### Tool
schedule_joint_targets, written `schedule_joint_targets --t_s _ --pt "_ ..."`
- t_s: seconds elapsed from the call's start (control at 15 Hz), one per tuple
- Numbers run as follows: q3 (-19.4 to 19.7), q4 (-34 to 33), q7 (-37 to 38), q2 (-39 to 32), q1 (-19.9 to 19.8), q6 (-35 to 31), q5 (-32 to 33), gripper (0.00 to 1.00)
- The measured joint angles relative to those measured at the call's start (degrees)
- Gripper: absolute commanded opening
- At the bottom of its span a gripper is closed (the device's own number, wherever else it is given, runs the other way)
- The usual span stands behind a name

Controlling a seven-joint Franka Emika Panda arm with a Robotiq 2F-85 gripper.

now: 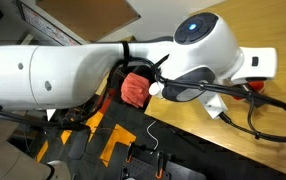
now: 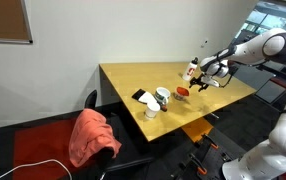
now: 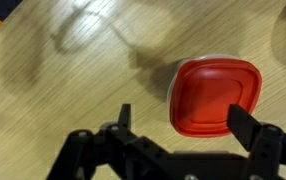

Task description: Remove the lid from the bowl and put all the candies into the cup

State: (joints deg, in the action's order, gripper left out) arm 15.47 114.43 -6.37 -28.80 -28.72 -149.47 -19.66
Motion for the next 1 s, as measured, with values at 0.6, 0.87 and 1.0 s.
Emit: schedule_joint_targets --t_s 0.6,0.87,1.0 --pt "-4.25 -4.73 -0.12 -4.71 -4.96 0.23 -0.52 0.48" --pt "-6.26 -6.10 -0.14 -5.95 -7.23 0.39 -0.90 0.39" --pt "-7.18 -6.83 -0.14 -6.54 -8.21 0.64 -1.07 0.34"
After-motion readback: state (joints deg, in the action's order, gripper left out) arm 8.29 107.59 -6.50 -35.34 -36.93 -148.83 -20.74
